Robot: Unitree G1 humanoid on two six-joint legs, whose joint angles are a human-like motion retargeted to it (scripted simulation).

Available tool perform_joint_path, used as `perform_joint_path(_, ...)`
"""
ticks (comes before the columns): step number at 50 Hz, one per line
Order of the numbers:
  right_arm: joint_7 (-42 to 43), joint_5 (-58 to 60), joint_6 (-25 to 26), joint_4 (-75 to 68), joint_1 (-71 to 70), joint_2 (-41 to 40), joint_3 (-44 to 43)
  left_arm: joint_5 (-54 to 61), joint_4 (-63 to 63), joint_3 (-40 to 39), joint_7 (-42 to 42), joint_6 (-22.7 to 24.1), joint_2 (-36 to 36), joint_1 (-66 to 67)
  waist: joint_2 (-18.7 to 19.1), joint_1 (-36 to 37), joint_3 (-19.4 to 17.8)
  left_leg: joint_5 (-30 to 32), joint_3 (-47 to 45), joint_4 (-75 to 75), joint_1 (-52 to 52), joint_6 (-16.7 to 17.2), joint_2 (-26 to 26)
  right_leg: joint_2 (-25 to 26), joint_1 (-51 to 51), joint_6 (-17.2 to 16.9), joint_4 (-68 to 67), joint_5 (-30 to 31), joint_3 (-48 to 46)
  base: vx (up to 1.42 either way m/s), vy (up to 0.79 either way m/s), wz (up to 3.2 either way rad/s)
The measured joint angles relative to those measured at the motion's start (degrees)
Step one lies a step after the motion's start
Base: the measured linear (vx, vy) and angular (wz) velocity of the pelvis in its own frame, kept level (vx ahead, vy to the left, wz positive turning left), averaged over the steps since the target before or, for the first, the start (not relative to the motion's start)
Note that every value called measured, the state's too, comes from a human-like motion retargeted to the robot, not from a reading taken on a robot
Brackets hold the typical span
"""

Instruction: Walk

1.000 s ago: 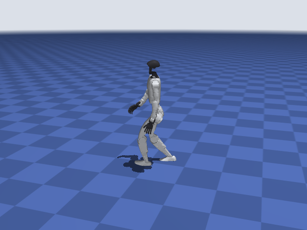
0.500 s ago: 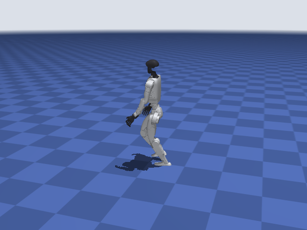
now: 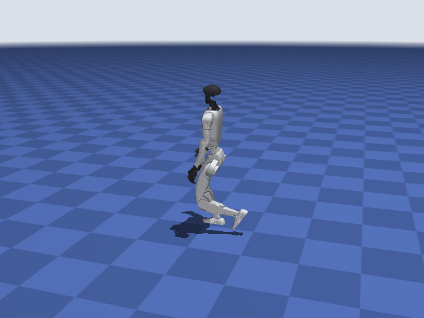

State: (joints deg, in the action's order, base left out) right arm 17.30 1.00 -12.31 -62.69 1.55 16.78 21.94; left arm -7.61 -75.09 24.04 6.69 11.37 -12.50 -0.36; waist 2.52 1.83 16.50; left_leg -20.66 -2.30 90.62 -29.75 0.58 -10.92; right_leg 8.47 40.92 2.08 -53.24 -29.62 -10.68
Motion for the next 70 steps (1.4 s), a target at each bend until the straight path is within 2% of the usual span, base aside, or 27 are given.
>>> perform_joint_path(3,0.61,0.38,-0.02,1.73,-2.51,0.47,0.42,0.51,0.42,-0.86,0.37,-0.14,-1.3,1.02,-1.66,1.38,0.26,-4.06,-1.16,4.2,-9.17,-3.8,-1.24,-0.27,-2.94,-0.31,2.69,-1.9,1.57,0.0,0.0,0.0)
perform_joint_path(7,0.89,-0.15,-0.18,4.06,-5.42,0.57,0.51,2.09,0.94,-2.69,1.09,0.14,-2.42,1.99,-4.27,2.31,0.39,-8.85,-3.28,-2.32,-19.08,-6.55,0.99,-1.83,-7.44,-1.89,5.71,-3.88,3.57,0.0,0.0,0.0)
perform_joint_path(10,0.85,-0.77,-0.64,5.76,-7.1,0.43,0.75,3.44,0.57,-4.04,1.45,0.5,-2.58,2.3,-6.07,2.28,0.46,-9.69,-4.71,-14.76,-23.39,-6.1,4.72,-3.74,-10.88,-3.2,6.91,-5.12,4.59,0.0,0.0,0.0)
perform_joint_path(15,-0.42,0.03,-1.0,7.35,-9.08,-0.2,1.8,5.71,-1.25,-5.87,2.01,0.48,-2.12,1.69,-9.83,0.26,1.61,-6.96,-5.51,-43.22,-24.46,-3.72,14.07,-9.73,-14.74,-4.95,6.72,-7.55,5.08,0.0,0.0,0.0)
perform_joint_path(17,-0.98,0.52,-0.94,7.51,-8.61,-0.76,2.3,6.09,-1.62,-6.38,2.35,0.36,-1.9,1.93,-10.6,-0.05,1.76,-6.74,-5.3,-45.19,-25.03,-3.56,15.85,-11.37,-15.13,-5.34,2.55,-9.11,5.24,0.0,0.0,0.0)
perform_joint_path(18,-1.53,0.78,-0.75,7.44,-8.71,-1.07,2.48,6.3,-2.04,-6.81,2.44,0.27,-2.07,1.43,-12.23,-0.81,1.8,-5.14,-5.86,-48.92,-22.85,-3.91,18.07,-13.46,-16.27,-5.92,1.55,-9.89,5.79,0.03,0.04,0.2)
perform_joint_path(20,-2.2,1.27,-0.5,6.75,-7.57,-1.85,3.06,6.48,-2.5,-7.11,2.74,0.04,-1.73,1.37,-13.58,-1.49,2.02,-3.82,-6.29,-46.56,-22.66,-4.58,19.9,-15.84,-16.99,-6.91,-3.38,-10.43,6.12,0.01,0.02,0.1)
perform_joint_path(23,-4.07,1.42,-0.03,4.25,-5.64,-3.37,3.94,6.59,-3.51,-7.31,3.03,-0.44,-1.48,0.28,-16.7,-2.92,1.67,-3.61,-7.41,-44.41,-19.13,-6.53,23.74,-20.47,-18.93,-10.0,-11.84,-6.2,7.37,0.03,0.04,0.12)
perform_joint_path(26,-6.24,0.67,0.46,1.64,-3.61,-4.52,4.69,6.66,-3.58,-6.95,3.25,-0.74,-0.83,-0.89,-19.25,-4.89,1.13,-5.29,-8.32,-43.96,-15.34,-8.85,27.82,-25.76,-16.81,-13.26,-24.55,5.78,8.64,0.01,0.06,0.19)
perform_joint_path(28,-7.78,0.08,0.69,0.07,-3.07,-5.05,4.86,6.6,-3.08,-6.57,3.18,-0.87,-0.74,-2.37,-20.42,-6.27,0.71,-6.4,-8.45,-46.55,-11.56,-10.21,30.06,-29.11,-13.2,-13.68,-32.57,12.82,9.88,0.01,0.08,-0.04)
perform_joint_path(30,-8.78,-0.06,0.78,-1.01,-2.48,-5.32,4.7,6.52,-2.1,-5.94,3.24,-0.9,-0.71,-3.99,-20.39,-7.42,0.34,-8.08,-7.94,-48.69,-7.82,-11.04,30.99,-31.43,-9.12,-12.04,-38.61,14.42,10.49,0.02,0.09,-0.21)
perform_joint_path(34,-9.18,-0.43,0.78,-1.89,-1.21,-4.93,3.56,6.32,0.31,-4.99,3.92,-1.26,-0.4,-7.79,-18.14,-9.13,-0.37,-10.88,-6.17,-54.28,0.58,-10.99,30.55,-33.15,-0.08,-7.22,-42.31,7.71,10.07,0.02,0.07,-0.31)
perform_joint_path(37,-8.49,-1.09,1.01,-1.96,-0.28,-4.26,2.24,6.46,2.21,-4.79,4.9,-1.38,0.11,-10.54,-15.72,-9.9,-0.83,-12.27,-4.98,-58.37,6.38,-10.12,29.31,-31.97,6.33,-5.16,-37.56,2.47,8.32,0.02,0.01,-0.24)
perform_joint_path(39,-7.96,-1.53,1.35,-2.09,0.22,-3.85,1.19,6.54,3.53,-4.68,5.51,-1.14,0.42,-12.2,-14.1,-10.08,-1.06,-12.93,-4.31,-60.41,9.56,-9.45,28.25,-30.09,9.58,-5.08,-31.06,0.59,6.91,0.0,0.0,0.0)
perform_joint_path(45,-6.26,-2.98,2.31,-3.24,1.32,-3.05,-1.72,5.94,6.61,-3.0,5.36,0.67,0.72,-15.33,-9.49,-8.84,-0.46,-15.02,-3.21,-62.22,15.51,-7.76,23.54,-19.02,13.69,-9.21,-3.2,1.91,6.21,0.0,-0.01,-0.03)
perform_joint_path(48,-5.64,-3.29,2.27,-3.6,2.37,-3.0,-2.21,5.11,7.21,-1.94,4.99,1.34,0.94,-14.65,-9.53,-8.72,-0.23,-17.76,-3.28,-55.09,15.4,-7.2,22.79,-16.74,14.52,-10.0,-0.39,1.6,8.34,-0.04,-0.06,0.06)
perform_joint_path(51,-4.92,-3.87,1.97,-3.9,2.8,-2.86,-2.54,4.69,6.45,-1.31,4.28,1.36,1.17,-12.7,-7.98,-7.67,0.14,-19.92,-2.53,-45.87,15.32,-6.18,19.89,-13.65,12.69,-8.89,-2.08,2.77,7.94,0.03,-0.06,-0.12)
perform_joint_path(53,-4.15,-4.49,1.56,-3.98,2.73,-2.39,-2.38,4.7,5.1,-1.16,3.66,1.09,1.35,-10.62,-5.75,-6.7,-0.04,-19.58,-1.93,-37.83,15.22,-4.74,16.18,-10.87,10.01,-7.45,-3.57,3.42,6.31,0.04,-0.08,-0.28)
perform_joint_path(55,-3.23,-4.98,1.13,-3.51,2.48,-1.61,-1.98,4.78,3.35,-1.38,2.94,0.69,1.64,-8.22,-2.27,-5.3,-0.75,-16.49,-1.37,-27.63,14.17,-2.55,10.36,-6.85,6.29,-5.45,-3.41,3.83,3.69,0.01,-0.08,-0.42)
perform_joint_path(58,-2.08,-4.68,0.95,-1.26,1.67,-0.46,-1.52,4.4,1.33,-1.57,2.17,-0.49,1.65,-4.97,0.59,-3.27,-1.05,-6.58,-1.6,-11.61,8.39,-0.74,2.58,-2.76,3.19,-2.44,-3.09,2.25,1.59,-0.03,-0.08,-0.29)
perform_joint_path(60,-1.39,-4.1,1.02,0.58,0.58,0.4,-1.13,4.04,0.49,-1.61,1.75,-1.29,1.27,-3.54,1.29,-1.97,-0.74,-2.09,-1.88,-2.78,2.66,-1.49,-1.84,-1.14,1.56,-0.98,-1.61,0.92,1.11,-0.03,-0.08,-0.1)
perform_joint_path(62,-0.87,-3.65,1.12,2.15,-0.76,1.06,-0.74,3.9,0.08,-1.78,1.6,-1.7,0.64,-2.5,0.85,-0.77,-0.35,-2.26,-2.23,2.95,-3.5,-3.42,-4.45,-0.49,-0.26,-0.47,0.42,-0.36,1.6,-0.02,-0.07,0.01)
perform_joint_path(65,-0.39,-3.54,1.31,4.07,-2.75,1.59,-0.54,4.1,0.0,-2.57,1.65,-1.88,-0.36,-1.28,-0.79,0.65,0.15,-5.73,-3.21,5.23,-12.56,-6.16,-5.1,-0.69,-3.29,-0.97,3.61,-1.98,2.94,-0.01,-0.02,0.02)
perform_joint_path(68,-0.18,-3.79,1.27,5.69,-4.17,1.68,-0.7,4.85,0.08,-3.97,1.89,-1.56,-1.08,-0.17,-2.76,1.48,0.3,-9.14,-5.05,-1.18,-19.34,-7.3,-2.72,-1.99,-6.54,-2.21,5.52,-3.57,4.16,0.0,0.0,0.0)
perform_joint_path(70,-0.08,-4.05,1.04,6.56,-4.89,1.55,-0.75,5.59,-0.12,-4.96,2.01,-1.18,-1.4,0.44,-4.06,1.66,0.28,-10.03,-6.26,-8.97,-22.33,-6.88,-0.07,-3.24,-8.88,-3.05,6.45,-4.6,4.75,0.0,0.0,0.0)
